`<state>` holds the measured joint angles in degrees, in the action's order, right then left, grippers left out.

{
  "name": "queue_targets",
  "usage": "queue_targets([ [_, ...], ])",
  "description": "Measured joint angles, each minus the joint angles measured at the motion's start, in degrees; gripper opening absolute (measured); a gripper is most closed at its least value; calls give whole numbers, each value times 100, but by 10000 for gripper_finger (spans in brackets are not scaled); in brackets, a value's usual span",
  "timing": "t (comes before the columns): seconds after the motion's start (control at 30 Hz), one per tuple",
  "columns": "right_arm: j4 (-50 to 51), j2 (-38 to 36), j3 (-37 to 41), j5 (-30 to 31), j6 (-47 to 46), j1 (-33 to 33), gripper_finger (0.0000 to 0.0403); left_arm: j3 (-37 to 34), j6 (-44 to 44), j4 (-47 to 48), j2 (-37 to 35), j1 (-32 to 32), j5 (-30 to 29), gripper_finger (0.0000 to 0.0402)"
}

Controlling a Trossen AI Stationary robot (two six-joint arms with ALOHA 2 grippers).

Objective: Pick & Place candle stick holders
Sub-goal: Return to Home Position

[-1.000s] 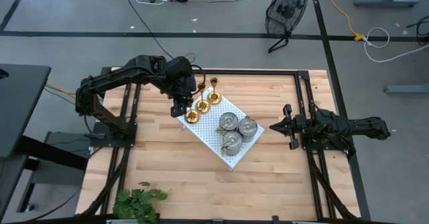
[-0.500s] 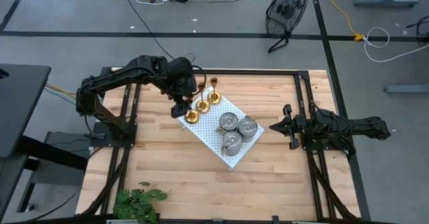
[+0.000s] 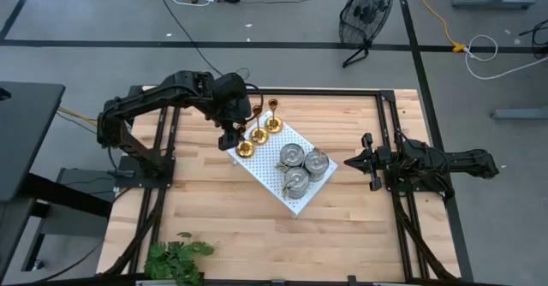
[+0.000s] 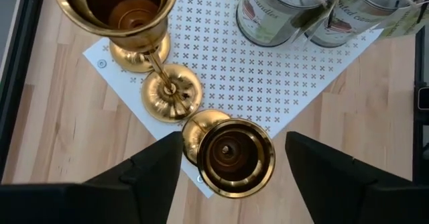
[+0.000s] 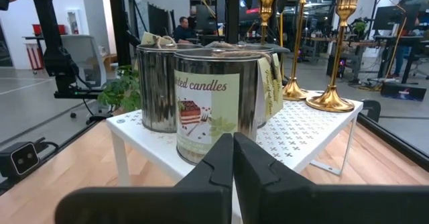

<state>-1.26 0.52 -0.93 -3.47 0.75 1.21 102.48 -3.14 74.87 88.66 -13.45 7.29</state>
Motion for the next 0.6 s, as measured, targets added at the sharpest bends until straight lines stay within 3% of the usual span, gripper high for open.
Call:
queue_targets([
  [0.43, 0, 1, 2, 0, 0, 2, 16, 7, 110, 156, -17, 0, 26, 276],
  [0.6, 0, 2, 2, 0, 0, 0, 16, 7, 105, 168, -53, 0, 24, 296],
])
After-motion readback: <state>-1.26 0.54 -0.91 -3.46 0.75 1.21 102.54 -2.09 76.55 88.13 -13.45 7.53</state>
